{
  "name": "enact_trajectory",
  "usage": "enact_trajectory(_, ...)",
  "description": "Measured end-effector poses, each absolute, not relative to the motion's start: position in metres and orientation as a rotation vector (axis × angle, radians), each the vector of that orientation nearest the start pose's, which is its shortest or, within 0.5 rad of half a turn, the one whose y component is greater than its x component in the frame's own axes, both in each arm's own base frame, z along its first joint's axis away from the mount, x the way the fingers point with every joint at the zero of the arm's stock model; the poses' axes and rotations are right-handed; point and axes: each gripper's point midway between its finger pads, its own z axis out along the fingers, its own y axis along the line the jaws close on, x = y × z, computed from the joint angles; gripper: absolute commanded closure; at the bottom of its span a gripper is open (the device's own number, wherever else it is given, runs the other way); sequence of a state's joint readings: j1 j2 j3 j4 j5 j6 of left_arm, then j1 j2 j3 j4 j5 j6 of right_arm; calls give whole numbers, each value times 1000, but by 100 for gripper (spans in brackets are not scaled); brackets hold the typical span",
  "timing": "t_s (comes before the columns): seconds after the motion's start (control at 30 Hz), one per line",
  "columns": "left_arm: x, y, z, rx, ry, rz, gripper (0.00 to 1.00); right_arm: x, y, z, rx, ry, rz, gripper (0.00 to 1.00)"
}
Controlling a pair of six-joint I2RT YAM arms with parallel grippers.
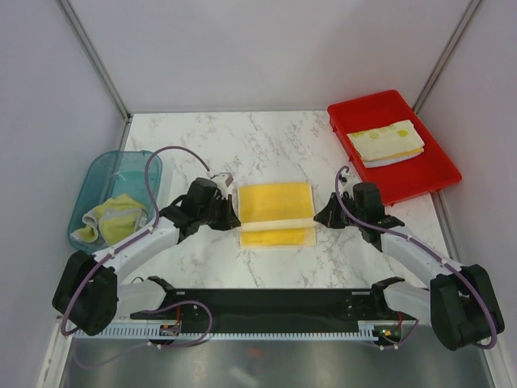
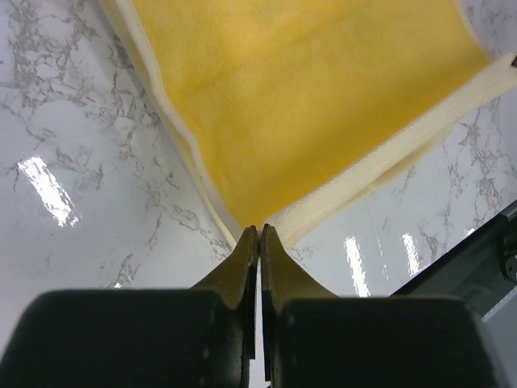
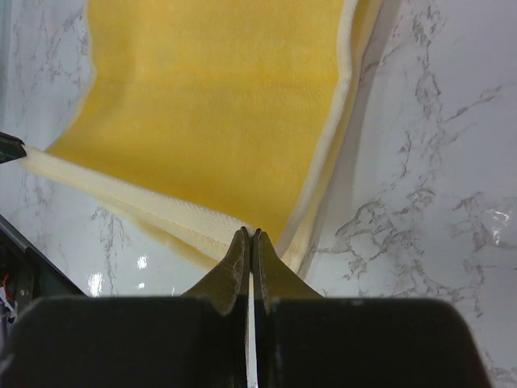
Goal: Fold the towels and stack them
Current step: Fold the towel
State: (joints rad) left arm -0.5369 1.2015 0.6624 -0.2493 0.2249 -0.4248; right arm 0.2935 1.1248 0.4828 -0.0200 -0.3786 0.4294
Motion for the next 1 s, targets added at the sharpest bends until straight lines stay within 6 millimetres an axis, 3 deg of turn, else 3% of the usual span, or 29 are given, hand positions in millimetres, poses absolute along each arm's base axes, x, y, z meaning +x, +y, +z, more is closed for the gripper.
enact_trajectory(0.1,237,-204,90,239,2426,-706,98,254,165,75,-52,2322,829,100)
enact_trajectory(0.33,239,-204,102,238,2370,-719,98,256,167,85,-49,2288,843,100)
enact_trajectory(0.47,230,-202,87,230,2406,-717,98,252,166,85,-47,2276,851,100)
enact_trajectory(0.6,221,-201,74,225,2441,-726,98,241,166,71,-35,2303,876,100)
enact_trajectory(0.8,218,-202,65,221,2459,-725,98,231,168,54,-25,2337,893,100)
enact_trajectory(1.0,214,-202,56,230,2482,-720,96,228,169,50,-19,2337,900,94)
